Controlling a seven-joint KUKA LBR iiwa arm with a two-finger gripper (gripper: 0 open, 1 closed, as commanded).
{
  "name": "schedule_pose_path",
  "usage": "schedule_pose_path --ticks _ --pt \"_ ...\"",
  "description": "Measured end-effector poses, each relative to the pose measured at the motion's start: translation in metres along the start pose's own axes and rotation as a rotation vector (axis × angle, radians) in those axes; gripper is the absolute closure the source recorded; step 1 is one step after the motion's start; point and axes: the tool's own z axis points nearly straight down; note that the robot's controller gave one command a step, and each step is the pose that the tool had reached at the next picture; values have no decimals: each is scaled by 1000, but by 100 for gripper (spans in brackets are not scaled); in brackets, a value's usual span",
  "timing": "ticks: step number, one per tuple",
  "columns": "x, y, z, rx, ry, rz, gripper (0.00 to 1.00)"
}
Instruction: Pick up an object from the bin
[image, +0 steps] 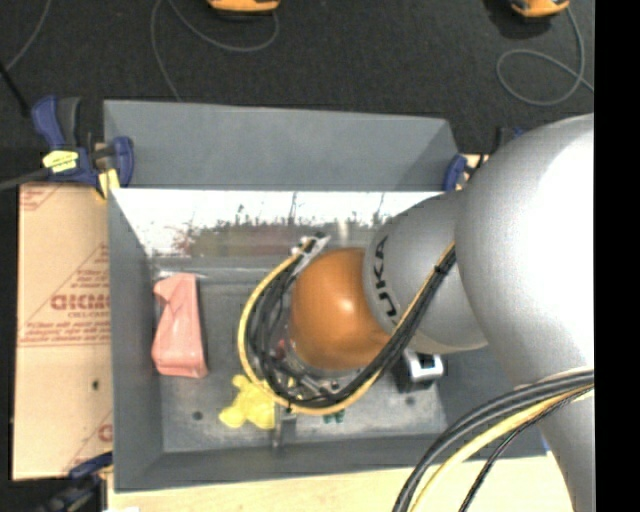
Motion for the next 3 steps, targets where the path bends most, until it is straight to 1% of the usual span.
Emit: schedule_pose_path --ticks 3 --pt "1 0 -10 0 2 11 100"
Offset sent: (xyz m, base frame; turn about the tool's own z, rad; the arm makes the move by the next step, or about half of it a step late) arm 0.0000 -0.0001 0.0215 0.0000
